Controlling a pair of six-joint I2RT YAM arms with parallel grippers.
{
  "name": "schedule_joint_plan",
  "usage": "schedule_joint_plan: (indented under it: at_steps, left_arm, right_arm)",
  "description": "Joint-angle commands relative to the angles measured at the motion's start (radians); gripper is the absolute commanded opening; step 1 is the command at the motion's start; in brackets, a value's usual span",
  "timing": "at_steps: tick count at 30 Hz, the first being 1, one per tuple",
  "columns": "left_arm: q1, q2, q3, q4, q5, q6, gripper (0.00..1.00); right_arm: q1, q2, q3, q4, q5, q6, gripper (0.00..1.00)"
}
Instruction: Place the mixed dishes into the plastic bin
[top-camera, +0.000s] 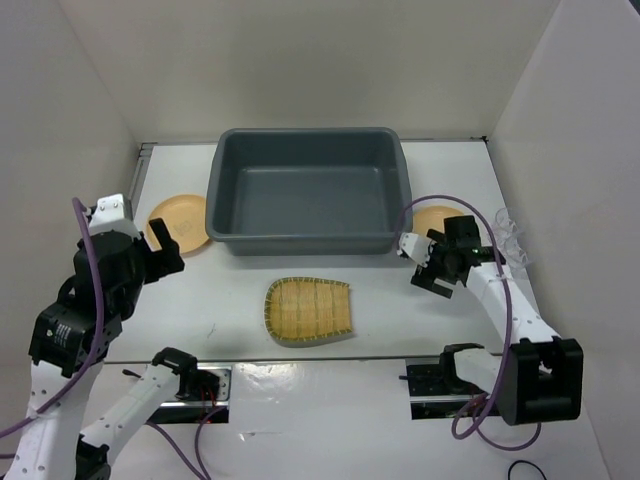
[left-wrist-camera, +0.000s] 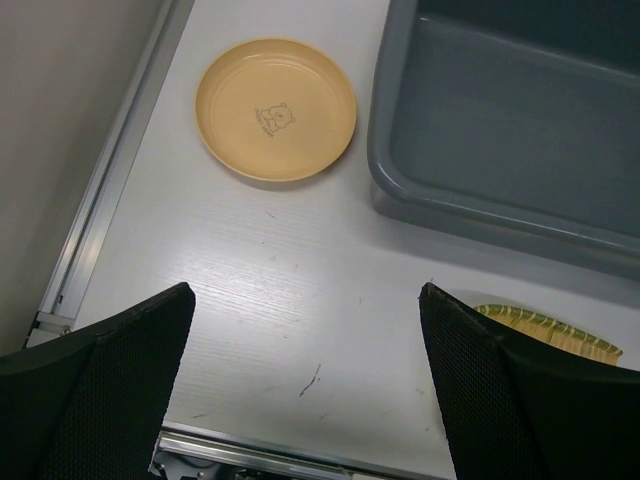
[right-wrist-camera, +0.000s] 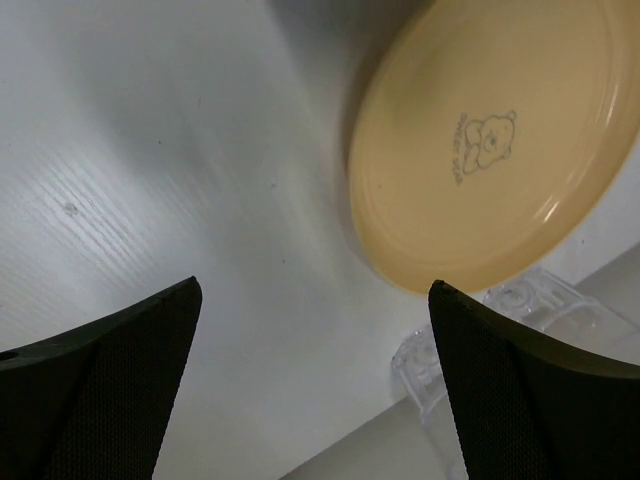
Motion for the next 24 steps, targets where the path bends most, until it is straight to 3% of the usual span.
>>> schedule_joint_plan:
  at_steps: [1, 4, 10, 15, 24]
  left_arm:
    - [0.017, 0.006, -0.007, 0.037, 0.027, 0.004, 0.99]
    - [0.042, 0.027, -0.016, 0.037, 0.053, 0.025, 0.99]
    - [0.054, -0.025, -0.017, 0.046, 0.056, 0.025, 0.99]
    - [0.054, -0.037, -0.026, 0.046, 0.056, 0.025, 0.99]
    - [0.054, 0.024, -0.026, 0.055, 0.065, 0.035, 0.99]
  right_arm:
    - [0.012, 0.051, -0.011, 0.101, -0.053, -0.026, 0.98]
    - [0.012, 0.142, 0.018, 0.101, -0.093, -0.014, 0.98]
    - [-0.180, 0.427, 0.273, -0.015, -0.196, -0.025, 0.98]
    - [-0.256, 0.450, 0.264, 0.026, -0.167, -0.092, 0.98]
    - [-0.256, 0.519, 0.272, 0.035, -0.185, -0.112, 0.98]
